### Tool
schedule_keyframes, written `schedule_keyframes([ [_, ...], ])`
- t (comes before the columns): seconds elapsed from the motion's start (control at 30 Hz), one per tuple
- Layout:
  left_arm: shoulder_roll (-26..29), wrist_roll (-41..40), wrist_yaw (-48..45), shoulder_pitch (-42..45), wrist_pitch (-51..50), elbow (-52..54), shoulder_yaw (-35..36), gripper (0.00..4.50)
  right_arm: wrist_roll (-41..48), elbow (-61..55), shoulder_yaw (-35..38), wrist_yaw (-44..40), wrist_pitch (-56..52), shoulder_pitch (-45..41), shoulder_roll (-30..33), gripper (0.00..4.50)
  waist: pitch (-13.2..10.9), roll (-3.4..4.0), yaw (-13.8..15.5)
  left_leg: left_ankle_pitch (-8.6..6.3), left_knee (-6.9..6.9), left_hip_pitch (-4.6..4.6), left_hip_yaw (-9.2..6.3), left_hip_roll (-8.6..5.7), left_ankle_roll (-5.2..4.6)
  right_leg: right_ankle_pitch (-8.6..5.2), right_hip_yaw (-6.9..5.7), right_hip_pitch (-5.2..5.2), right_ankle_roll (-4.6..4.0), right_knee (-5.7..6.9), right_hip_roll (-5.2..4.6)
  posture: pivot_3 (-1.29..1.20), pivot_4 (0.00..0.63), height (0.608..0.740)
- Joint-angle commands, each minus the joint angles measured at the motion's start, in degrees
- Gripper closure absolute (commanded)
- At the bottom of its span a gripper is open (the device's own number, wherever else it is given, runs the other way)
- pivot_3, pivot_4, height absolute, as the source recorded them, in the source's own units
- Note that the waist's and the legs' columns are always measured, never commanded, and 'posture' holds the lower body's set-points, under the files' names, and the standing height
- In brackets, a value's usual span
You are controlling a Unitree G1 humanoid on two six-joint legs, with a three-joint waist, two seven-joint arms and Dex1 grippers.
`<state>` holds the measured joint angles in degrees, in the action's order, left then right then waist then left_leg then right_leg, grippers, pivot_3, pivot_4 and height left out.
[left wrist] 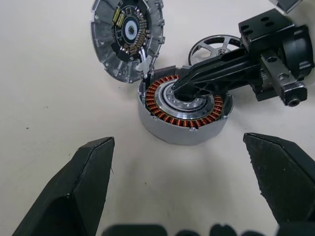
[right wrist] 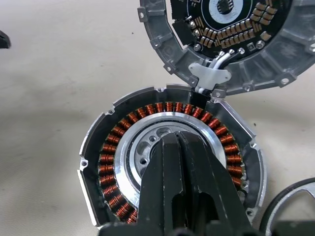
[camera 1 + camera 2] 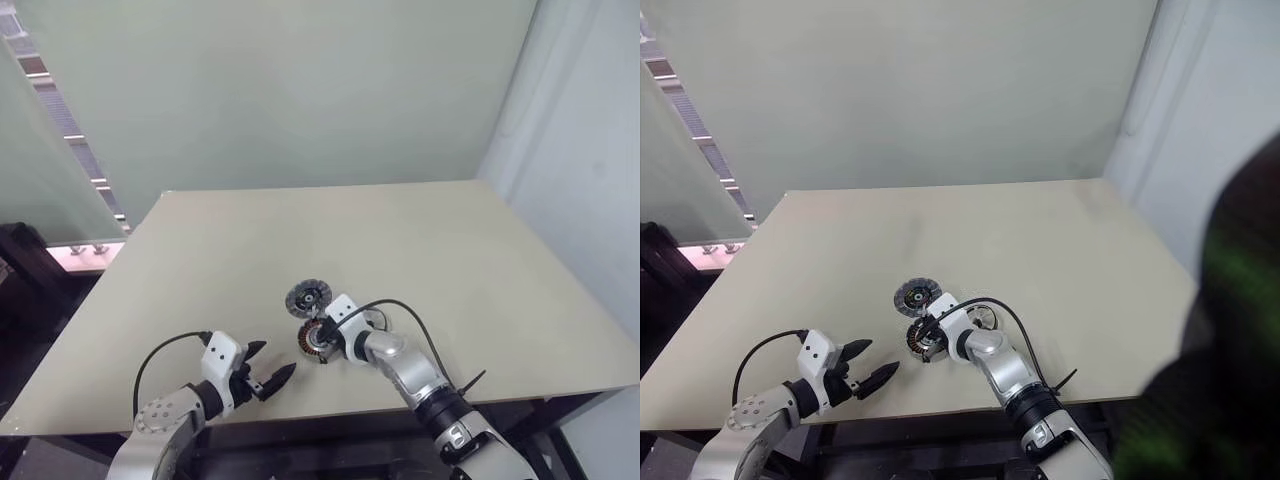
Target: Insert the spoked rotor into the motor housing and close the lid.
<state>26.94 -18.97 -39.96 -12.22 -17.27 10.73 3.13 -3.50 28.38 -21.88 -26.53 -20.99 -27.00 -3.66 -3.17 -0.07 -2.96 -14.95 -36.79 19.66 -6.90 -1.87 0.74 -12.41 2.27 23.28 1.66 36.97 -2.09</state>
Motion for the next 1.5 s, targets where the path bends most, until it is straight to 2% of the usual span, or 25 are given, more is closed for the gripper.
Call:
schedule_keyframes([
  [0.03,0.2,-0.1,0.3,-0.1,0.6,2.4,0.5,0.00,0.8,-4.8,1.4,-0.2,-1.0,-0.6,0.0,4.46,0.0,-0.01,0.0,0.00,0.00,0.01,0.00,0.02,0.00,0.00,0.00,-0.01,0.00,0.00,0.02,0.00,0.000,0.740],
  [0.4,-0.2,-0.2,0.3,0.5,0.8,2.1,0.2,0.00,3.3,-18.4,3.2,-3.3,-7.0,-0.8,2.5,4.46,0.0,0.00,0.1,-0.03,0.06,0.15,-0.04,0.04,0.04,0.08,0.00,0.12,0.13,-0.01,0.07,0.00,0.000,0.740],
  [0.57,-0.4,-0.1,0.5,0.9,0.7,1.8,0.1,0.00,4.7,-22.9,6.7,-1.9,-12.4,1.3,5.2,4.46,0.0,0.00,0.1,-0.03,0.05,0.17,-0.03,0.03,0.05,0.07,0.00,0.12,0.12,-0.02,0.06,0.00,0.000,0.740],
  [0.67,-0.5,-0.1,0.6,1.1,0.7,1.6,0.0,0.00,5.9,-25.6,8.9,-1.8,-16.1,2.6,7.4,3.89,0.0,0.00,0.1,-0.03,0.04,0.18,-0.03,0.03,0.04,0.07,0.00,0.12,0.11,-0.04,0.06,0.00,0.000,0.740],
  [0.8,-0.6,0.0,0.6,1.3,0.7,1.4,-0.1,0.00,8.9,-30.2,14.9,-0.2,-22.4,4.6,9.6,2.50,0.0,0.01,0.1,-0.03,0.03,0.24,-0.03,0.02,0.04,0.06,0.00,0.16,0.11,-0.04,0.06,0.00,0.000,0.740],
  [1.03,-0.8,0.0,0.3,1.1,1.2,1.1,-0.3,0.00,17.7,-32.4,31.5,4.6,-34.2,7.4,10.4,0.04,0.0,0.04,0.1,-0.03,0.03,0.28,-0.03,0.01,0.04,0.05,0.01,0.15,0.08,-0.09,0.06,0.00,0.000,0.740],
  [1.2,-1.2,0.1,0.0,1.8,1.6,0.3,-0.9,0.00,24.3,-31.0,37.5,5.9,-42.7,7.9,7.1,0.04,-0.1,0.11,0.1,-0.04,0.04,0.28,0.07,0.14,0.03,0.01,0.01,0.18,0.02,-0.09,0.14,0.00,0.000,0.740],
  [1.5,-1.2,-0.6,-0.8,2.4,1.1,0.2,-1.6,0.00,28.9,-25.6,38.9,7.8,-44.6,6.3,2.7,0.04,-0.2,0.27,0.1,-0.03,0.00,0.30,0.11,0.21,0.03,0.00,0.02,0.18,0.00,-0.11,0.21,0.00,0.000,0.740],
])
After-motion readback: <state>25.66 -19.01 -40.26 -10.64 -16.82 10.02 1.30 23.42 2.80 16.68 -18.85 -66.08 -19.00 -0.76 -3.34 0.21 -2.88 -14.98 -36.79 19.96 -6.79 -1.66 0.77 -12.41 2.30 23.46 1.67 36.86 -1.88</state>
